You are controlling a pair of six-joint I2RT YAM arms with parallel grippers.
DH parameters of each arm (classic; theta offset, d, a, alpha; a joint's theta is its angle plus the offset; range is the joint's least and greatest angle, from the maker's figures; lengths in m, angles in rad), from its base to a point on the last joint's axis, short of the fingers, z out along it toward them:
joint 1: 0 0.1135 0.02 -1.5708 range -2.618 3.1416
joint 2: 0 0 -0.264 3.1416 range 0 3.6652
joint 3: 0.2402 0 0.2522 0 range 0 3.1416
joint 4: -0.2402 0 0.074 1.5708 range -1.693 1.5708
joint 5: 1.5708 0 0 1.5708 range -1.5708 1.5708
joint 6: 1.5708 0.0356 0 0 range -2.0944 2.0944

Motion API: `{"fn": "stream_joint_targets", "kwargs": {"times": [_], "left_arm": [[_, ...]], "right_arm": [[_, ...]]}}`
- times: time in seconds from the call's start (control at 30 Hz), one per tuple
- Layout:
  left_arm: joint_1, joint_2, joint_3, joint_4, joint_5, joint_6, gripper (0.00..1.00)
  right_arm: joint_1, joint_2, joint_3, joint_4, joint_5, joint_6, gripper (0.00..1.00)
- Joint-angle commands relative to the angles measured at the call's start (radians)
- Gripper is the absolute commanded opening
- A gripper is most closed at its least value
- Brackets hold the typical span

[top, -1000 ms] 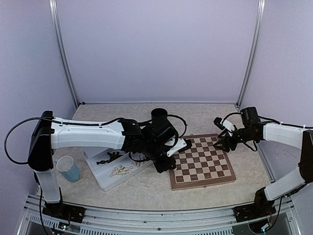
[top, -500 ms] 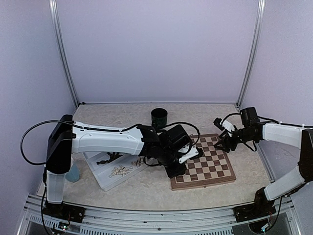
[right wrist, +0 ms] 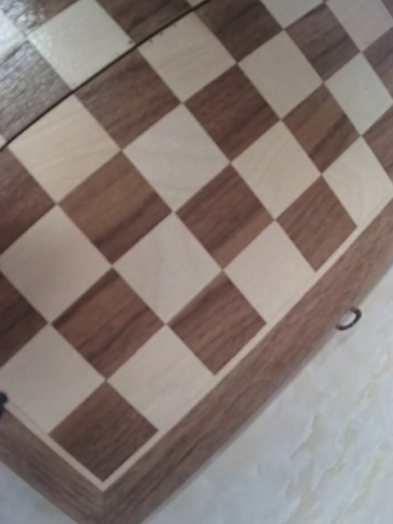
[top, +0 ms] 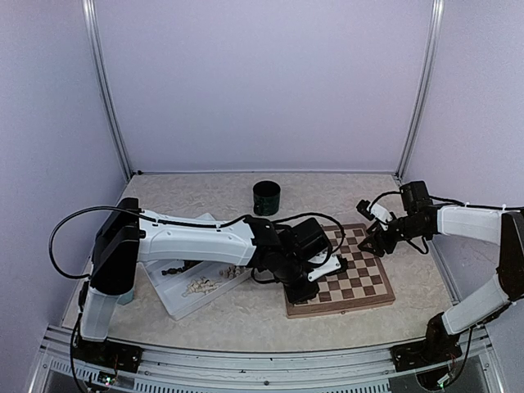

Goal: Set up the chess pieces on the board
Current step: Place the knight at b1.

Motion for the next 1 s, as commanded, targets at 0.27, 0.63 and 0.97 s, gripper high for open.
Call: {"fn": "stream_joint_targets", "kwargs": {"times": [0.27,0.63,0.97], "left_arm": [[-0.01,0.034,0.052,-0.04,-0.017,0.024,0.27],[-0.011,-0.044,-0.015,0.007,-0.068,0.036,0.52],[0.23,-0.394,-0.32,0.056,-0.211,-0.159,0.5]], "right_arm": [[-0.009,0.013,0.011,-0.015,-0.003,-0.005,0.68],[-0.01,0.007,0.011,-0.021,-0.007,-0.006,0.69],[-0.008,0.013,0.018,-0.018,-0.025,-0.006,0.69]]}}
